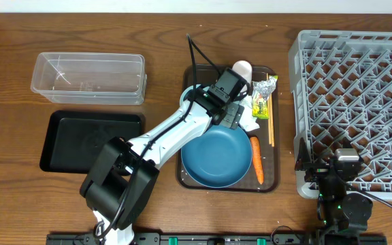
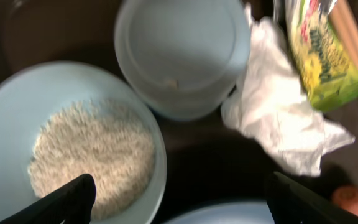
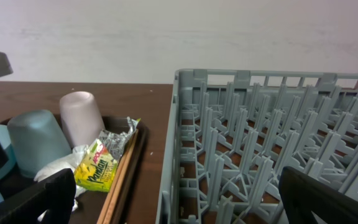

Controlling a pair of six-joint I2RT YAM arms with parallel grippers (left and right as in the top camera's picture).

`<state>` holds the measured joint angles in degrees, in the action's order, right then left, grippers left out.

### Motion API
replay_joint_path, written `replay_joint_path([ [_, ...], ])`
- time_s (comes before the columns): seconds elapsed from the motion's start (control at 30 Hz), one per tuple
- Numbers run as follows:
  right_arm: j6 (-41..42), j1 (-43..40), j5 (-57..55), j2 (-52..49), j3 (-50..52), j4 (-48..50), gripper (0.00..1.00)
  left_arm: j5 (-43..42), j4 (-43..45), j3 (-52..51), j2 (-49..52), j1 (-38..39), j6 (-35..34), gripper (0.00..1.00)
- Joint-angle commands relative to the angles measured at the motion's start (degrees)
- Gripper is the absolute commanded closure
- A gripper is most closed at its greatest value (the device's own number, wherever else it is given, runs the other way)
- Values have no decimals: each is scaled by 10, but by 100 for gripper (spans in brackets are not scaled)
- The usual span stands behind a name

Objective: Sort waste into correct bins and load items into the dishwasher rack

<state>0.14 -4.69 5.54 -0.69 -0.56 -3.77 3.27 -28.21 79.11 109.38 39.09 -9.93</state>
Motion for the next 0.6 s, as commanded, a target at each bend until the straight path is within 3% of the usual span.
replay_joint_path([
  [0.0,-9,-9,1,3,2,-1,1,19,7,4,-2,-2,12,13],
  [0.3,-9,-9,1,3,2,-1,1,33,16,4,20,-6,11,14],
  [0.43,-9,-9,0,3,2,-1,1,63,17,4,20,-13,11,23],
  [0.57,-9,-9,0,3,2,-1,1,62,15,2,20,-22,4,25],
])
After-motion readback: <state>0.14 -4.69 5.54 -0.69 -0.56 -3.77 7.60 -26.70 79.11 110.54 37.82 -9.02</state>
